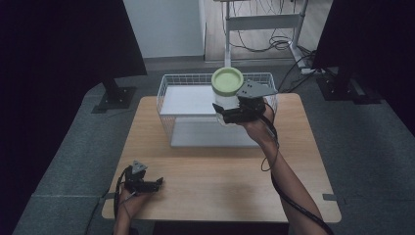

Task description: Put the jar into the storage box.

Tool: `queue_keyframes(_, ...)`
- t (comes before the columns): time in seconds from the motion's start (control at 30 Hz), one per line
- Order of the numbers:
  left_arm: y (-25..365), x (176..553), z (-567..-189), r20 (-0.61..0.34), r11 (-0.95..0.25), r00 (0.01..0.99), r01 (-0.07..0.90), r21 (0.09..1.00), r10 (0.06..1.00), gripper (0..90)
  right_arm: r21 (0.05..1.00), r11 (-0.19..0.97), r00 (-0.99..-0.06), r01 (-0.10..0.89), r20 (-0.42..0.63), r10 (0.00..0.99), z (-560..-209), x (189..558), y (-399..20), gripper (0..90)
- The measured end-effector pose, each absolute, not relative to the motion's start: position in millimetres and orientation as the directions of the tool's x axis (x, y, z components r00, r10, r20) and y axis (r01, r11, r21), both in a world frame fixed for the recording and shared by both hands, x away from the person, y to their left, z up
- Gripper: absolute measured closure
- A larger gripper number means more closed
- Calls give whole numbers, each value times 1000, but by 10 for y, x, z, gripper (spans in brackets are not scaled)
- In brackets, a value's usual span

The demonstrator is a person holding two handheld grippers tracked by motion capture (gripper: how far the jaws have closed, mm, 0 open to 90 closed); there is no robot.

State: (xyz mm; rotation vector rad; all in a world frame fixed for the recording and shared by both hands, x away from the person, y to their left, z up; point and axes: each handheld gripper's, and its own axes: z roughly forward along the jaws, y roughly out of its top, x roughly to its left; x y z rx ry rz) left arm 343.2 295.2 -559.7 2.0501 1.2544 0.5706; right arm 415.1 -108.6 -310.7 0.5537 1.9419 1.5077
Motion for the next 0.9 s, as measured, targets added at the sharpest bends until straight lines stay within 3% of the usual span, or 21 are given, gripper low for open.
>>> queue_keyframes(0.9,2950,3432,-5599,24,-322,446,607,726,895,25,959,276,-736,-60,-230,637,-2974,4651,-484,116)
